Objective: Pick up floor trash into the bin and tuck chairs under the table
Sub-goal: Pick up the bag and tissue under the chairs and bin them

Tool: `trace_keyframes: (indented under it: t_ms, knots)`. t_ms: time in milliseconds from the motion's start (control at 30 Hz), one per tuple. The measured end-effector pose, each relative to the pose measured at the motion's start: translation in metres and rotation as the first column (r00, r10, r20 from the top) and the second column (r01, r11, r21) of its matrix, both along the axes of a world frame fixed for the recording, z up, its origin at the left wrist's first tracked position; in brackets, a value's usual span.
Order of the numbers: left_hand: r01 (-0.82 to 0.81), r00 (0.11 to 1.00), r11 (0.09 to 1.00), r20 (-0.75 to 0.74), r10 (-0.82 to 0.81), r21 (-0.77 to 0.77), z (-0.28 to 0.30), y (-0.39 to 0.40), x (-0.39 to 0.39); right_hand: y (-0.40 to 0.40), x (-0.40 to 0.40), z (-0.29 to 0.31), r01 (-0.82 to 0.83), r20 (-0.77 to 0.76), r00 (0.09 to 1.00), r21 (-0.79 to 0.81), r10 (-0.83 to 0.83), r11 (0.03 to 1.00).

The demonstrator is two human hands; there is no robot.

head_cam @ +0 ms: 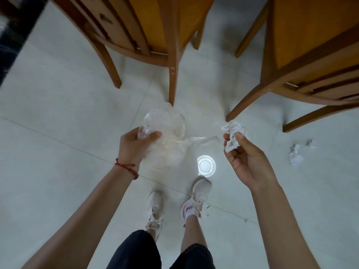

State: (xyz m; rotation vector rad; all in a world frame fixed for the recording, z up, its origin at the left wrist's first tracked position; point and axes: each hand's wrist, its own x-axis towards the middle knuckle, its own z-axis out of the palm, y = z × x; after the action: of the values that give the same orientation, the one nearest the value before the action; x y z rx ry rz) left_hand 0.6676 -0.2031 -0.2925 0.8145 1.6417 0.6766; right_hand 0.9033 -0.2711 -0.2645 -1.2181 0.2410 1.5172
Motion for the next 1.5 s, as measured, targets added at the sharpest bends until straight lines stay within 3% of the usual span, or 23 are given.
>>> trace_keyframes:
  t_ms: [333,633,900,1067,1267,1500]
  knots:
    - [-0.007,1.0,0.999,0.028,0.006,0.031,0.124,-0.01,-0.043,-0.02,-0.049,0.123,0.098,-0.035,0.995,0.027,-0.098,0.995]
    - [-0.101,0.995,0.99,0.036,0.097,0.104,0.21,-0.02,-0.066,-0.011,-0.073,0.208,-0.016,0.012,1.0,0.091,0.014,0.996]
    - [-0.249,0.965,0.96,0.113,0.236,0.125,0.27,-0.04,-0.071,0.005,-0.078,0.265,-0.062,-0.092,0.992,0.188,0.081,0.98]
    - [-0.35,0.932,0.927,0.147,0.33,0.135,0.297,-0.052,-0.075,0.019,-0.088,0.29,-0.19,-0.083,0.973,0.251,0.217,0.949]
    - [-0.464,0.884,0.878,0.134,0.449,0.117,0.304,-0.072,-0.091,0.03,-0.104,0.294,-0.357,-0.012,0.93,0.207,0.368,0.911]
    - [-0.617,0.787,0.782,0.093,0.61,0.091,0.296,-0.112,-0.133,0.031,-0.148,0.285,-0.507,-0.053,0.853,0.149,0.518,0.849]
